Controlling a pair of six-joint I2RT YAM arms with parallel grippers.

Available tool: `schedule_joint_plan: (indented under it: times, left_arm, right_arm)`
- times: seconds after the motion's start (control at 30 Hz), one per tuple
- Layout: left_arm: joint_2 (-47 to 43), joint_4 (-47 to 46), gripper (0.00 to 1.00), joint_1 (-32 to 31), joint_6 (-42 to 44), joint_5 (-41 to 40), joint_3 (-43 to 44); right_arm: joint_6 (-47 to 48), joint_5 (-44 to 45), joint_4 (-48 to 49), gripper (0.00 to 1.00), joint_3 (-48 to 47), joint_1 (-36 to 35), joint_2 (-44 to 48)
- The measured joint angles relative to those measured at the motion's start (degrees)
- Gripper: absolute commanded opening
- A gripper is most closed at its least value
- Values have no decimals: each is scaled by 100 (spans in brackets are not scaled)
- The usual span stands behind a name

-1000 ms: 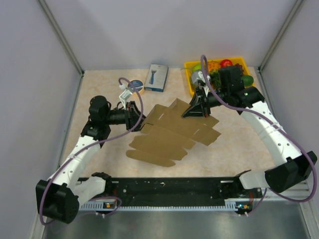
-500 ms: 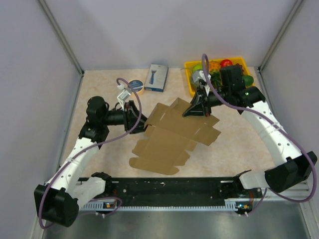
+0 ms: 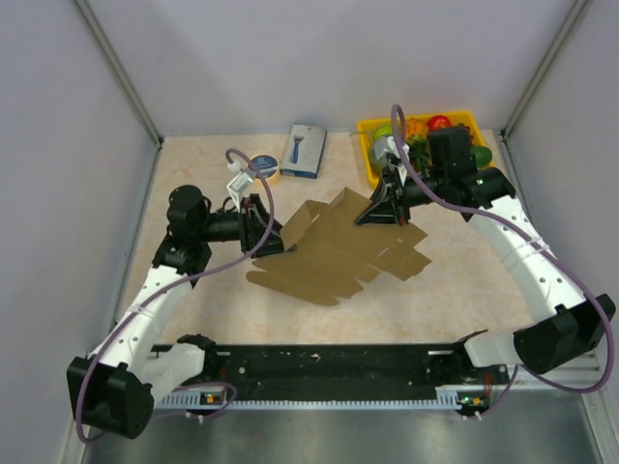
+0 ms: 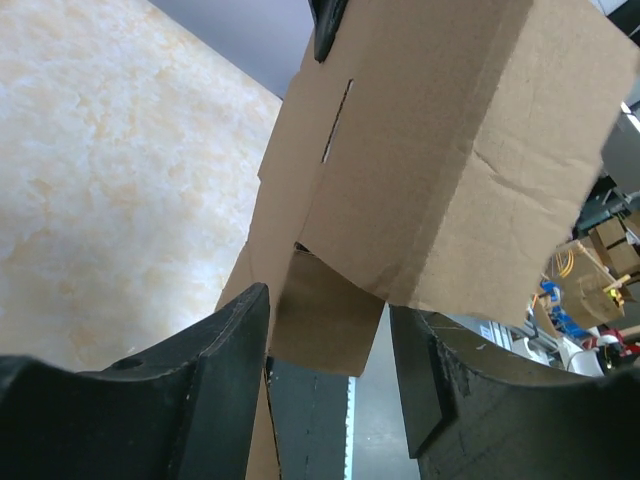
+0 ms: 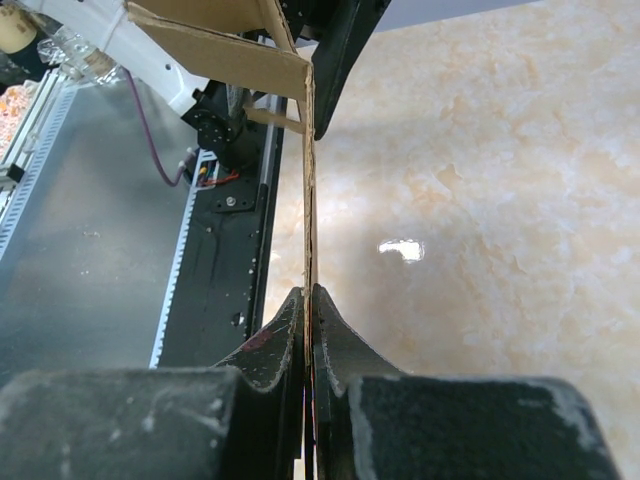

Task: Fold the paper box

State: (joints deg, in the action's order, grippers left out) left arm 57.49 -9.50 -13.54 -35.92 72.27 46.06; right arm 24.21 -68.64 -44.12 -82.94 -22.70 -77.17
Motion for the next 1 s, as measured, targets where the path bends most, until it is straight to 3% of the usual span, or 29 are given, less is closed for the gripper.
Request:
schedule_joint_plan:
  times: [0.2, 0.37, 0.53, 0.73, 1.0]
  left_arm:
    - [127, 188, 43, -129, 293, -247, 2]
    - [262, 481, 56, -129, 553, -398, 4]
    - [-157, 787, 58, -44, 721, -474, 2]
    - [-990, 1478, 45, 496, 1019, -957, 98]
    - [-619, 1613, 44, 833, 916, -1290, 195]
  right_arm:
    - [-7, -87, 0, 0, 0, 0, 7]
    - [-44, -138, 7, 0, 0, 0, 31]
    - [-44, -136, 33, 0, 0, 0, 57]
    - [-48, -136, 66, 0, 0, 0, 61]
    - [-90, -94, 101, 0, 0, 0, 63]
